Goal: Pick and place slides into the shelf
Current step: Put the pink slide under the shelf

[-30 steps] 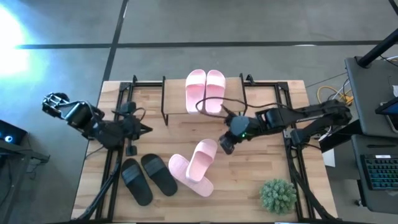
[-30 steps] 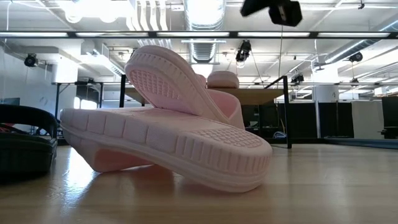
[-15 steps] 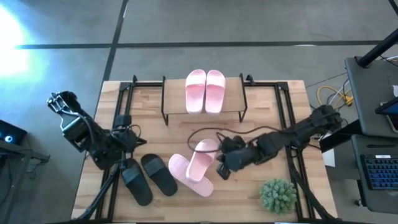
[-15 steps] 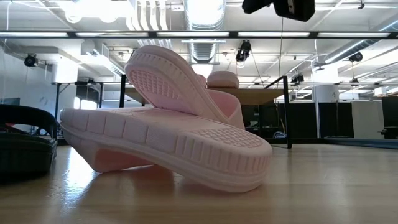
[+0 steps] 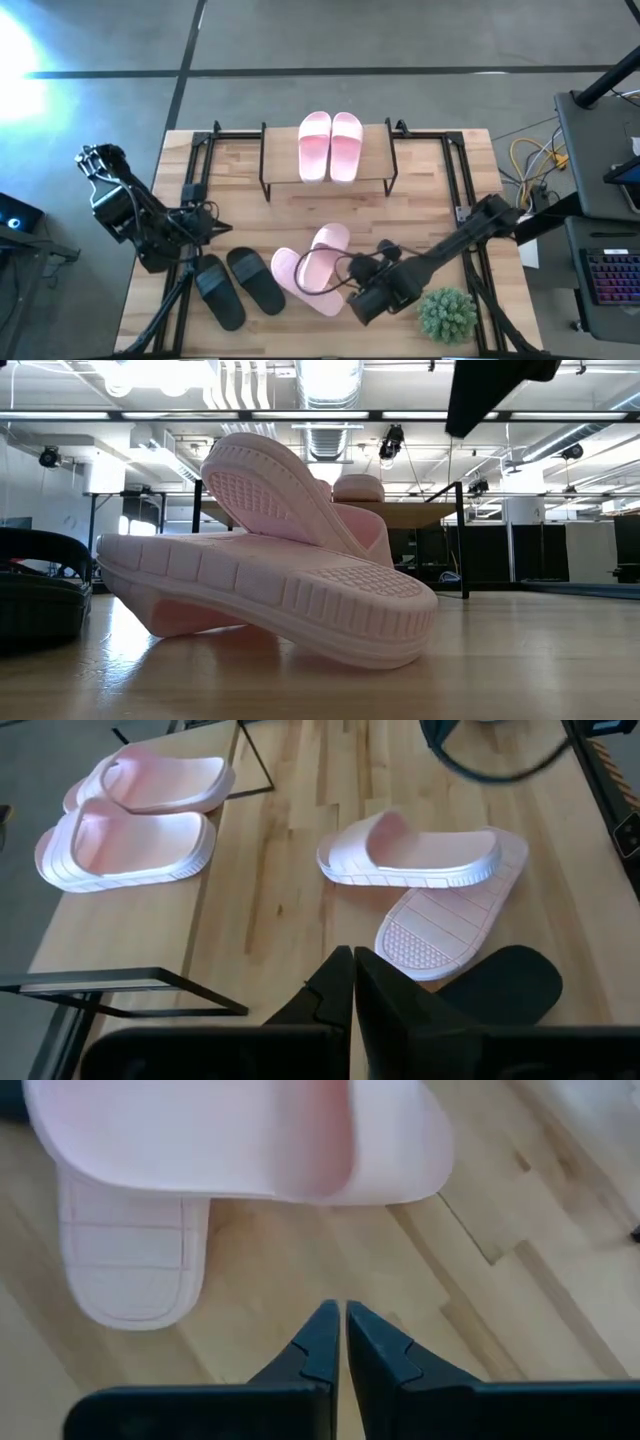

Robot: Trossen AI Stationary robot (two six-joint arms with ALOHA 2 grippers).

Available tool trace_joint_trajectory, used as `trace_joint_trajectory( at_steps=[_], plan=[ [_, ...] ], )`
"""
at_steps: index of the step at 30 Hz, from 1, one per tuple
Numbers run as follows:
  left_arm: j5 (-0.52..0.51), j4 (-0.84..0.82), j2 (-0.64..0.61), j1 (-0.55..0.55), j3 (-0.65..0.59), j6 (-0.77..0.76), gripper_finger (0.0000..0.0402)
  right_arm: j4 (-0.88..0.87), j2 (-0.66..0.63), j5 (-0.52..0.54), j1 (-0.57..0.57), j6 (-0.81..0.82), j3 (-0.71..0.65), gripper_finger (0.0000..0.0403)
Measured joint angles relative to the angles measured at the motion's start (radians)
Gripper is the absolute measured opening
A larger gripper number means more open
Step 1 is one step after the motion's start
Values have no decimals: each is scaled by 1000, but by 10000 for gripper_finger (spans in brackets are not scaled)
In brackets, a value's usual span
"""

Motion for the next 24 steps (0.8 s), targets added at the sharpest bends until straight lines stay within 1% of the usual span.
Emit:
trace_joint_trajectory(
  at_steps=[2,4,8,13,14,16,18,22,24],
  plan=[
    [-1,-5,-6,0,0,16,0,-3,42,-1,-3,-2,32,28],
    [-14,-23,-8,0,0,17,0,-1,81,-1,-12,-2,73,49],
    [-36,-72,-14,0,-1,9,0,-17,129,7,-34,-27,138,113],
    [-52,-89,-33,0,-2,7,0,-81,150,104,-61,-27,173,192],
    [-53,-90,-38,0,-2,6,0,-78,152,104,-71,-24,173,203],
    [-53,-90,-51,0,-4,3,0,-34,151,46,-101,-35,158,217],
    [-61,-89,-65,0,-10,-24,0,41,151,-19,-127,-91,137,224],
    [-85,-90,-100,0,-28,-86,0,201,149,-10,-156,-235,104,226],
    [-86,-89,-116,0,-34,-116,0,199,149,-1,-175,-263,92,226]
  ],
)
